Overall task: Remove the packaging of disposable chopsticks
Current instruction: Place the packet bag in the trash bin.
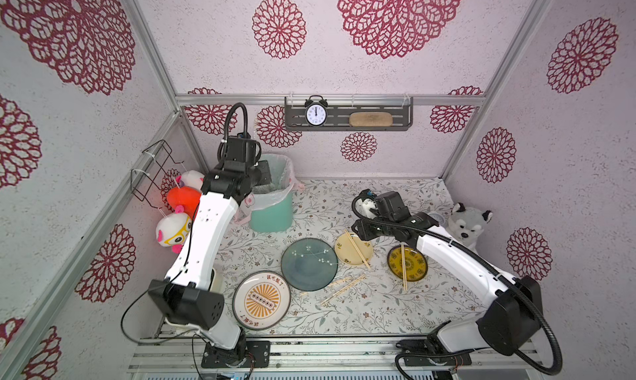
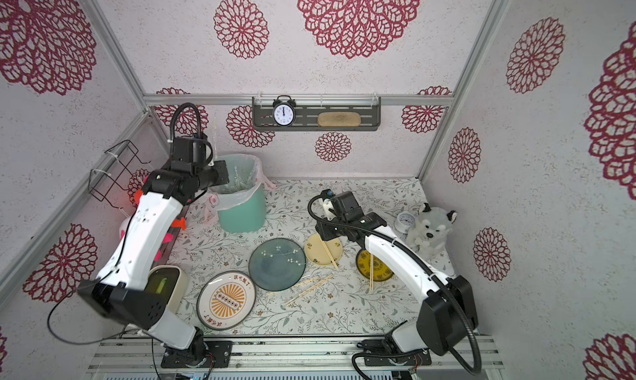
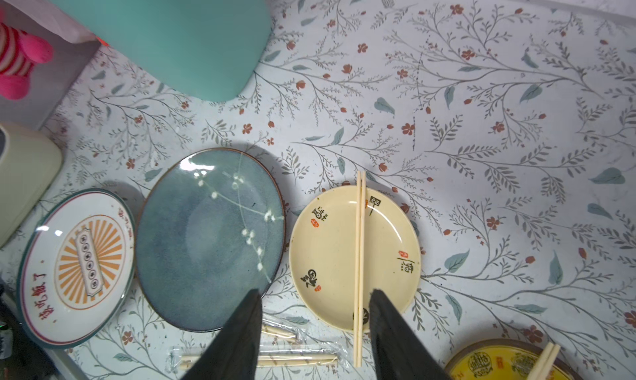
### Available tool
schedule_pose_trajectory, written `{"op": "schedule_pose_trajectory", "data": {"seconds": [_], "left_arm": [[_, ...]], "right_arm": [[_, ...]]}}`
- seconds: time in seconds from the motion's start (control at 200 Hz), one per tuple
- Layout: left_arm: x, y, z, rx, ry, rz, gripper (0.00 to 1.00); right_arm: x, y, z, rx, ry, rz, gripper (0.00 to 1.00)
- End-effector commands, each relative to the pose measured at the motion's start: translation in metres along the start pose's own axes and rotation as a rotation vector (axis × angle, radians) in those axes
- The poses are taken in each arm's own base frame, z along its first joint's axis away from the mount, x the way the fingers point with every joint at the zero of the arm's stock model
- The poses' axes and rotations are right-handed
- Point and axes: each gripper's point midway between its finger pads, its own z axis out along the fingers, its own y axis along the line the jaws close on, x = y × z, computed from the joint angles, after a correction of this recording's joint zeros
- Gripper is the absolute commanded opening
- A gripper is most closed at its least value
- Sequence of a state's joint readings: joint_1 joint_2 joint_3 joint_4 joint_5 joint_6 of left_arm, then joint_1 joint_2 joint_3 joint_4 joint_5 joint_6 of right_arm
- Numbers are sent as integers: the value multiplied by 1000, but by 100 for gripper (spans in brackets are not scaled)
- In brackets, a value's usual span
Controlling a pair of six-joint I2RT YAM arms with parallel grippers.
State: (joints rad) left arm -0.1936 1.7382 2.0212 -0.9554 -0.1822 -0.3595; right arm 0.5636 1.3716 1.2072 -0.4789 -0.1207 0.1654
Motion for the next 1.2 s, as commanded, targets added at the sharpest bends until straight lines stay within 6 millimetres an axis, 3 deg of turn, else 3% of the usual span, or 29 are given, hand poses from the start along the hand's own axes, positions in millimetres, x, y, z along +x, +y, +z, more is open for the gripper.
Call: {"op": "schedule_pose_trajectory", "data": {"seconds": [0.0, 0.09, 0.12, 0.225, 0.375, 0.455, 0.49, 0.65, 0.791, 0.911, 0.926, 0.951, 0.996, 1.011, 1.021, 1.101, 1.196], "left_arm": [[24, 22, 10, -114, 172, 57, 0], [18, 27, 25, -144, 191, 69, 0], [25, 27, 44, -155, 229, 78, 0], [35, 19, 66, -125, 282, 83, 1], [43, 16, 73, -148, 305, 116, 16], [41, 22, 72, -170, 299, 124, 34], [38, 23, 71, -179, 291, 127, 38], [21, 20, 53, -178, 217, 134, 74], [11, 22, 38, -200, 168, 139, 94], [4, 25, 28, -233, 117, 147, 100], [-4, 25, 14, -231, 84, 140, 100], [-6, 26, 7, -234, 64, 135, 98], [-9, 23, -3, -228, 18, 126, 98], [-11, 22, -10, -221, -7, 121, 98], [-12, 21, -13, -218, -20, 119, 98], [-11, 8, -43, -176, -128, 108, 98], [9, -16, -69, -62, -202, 111, 98]], "right_arm": [[-29, 16, -30, -63, -156, 13, 53], [-32, 22, -40, -89, -181, 8, 53], [-32, 23, -41, -96, -186, 6, 53], [-32, 23, -40, -93, -187, 4, 53], [-31, 20, -36, -77, -179, 1, 53], [-32, 21, -36, -84, -183, -1, 53], [-32, 22, -36, -85, -182, 0, 53], [-32, 21, -36, -80, -184, 0, 53], [-31, 22, -35, -86, -179, 0, 53], [-31, 21, -35, -84, -180, 0, 54], [-31, 21, -35, -84, -182, -1, 54], [-31, 22, -36, -85, -183, -1, 56], [-31, 22, -37, -80, -188, -3, 79], [-31, 22, -37, -78, -192, -4, 96], [-31, 22, -38, -76, -196, -6, 98], [-34, 21, -42, -70, -228, -8, 99], [-38, 27, -49, -104, -265, -7, 99]]}}
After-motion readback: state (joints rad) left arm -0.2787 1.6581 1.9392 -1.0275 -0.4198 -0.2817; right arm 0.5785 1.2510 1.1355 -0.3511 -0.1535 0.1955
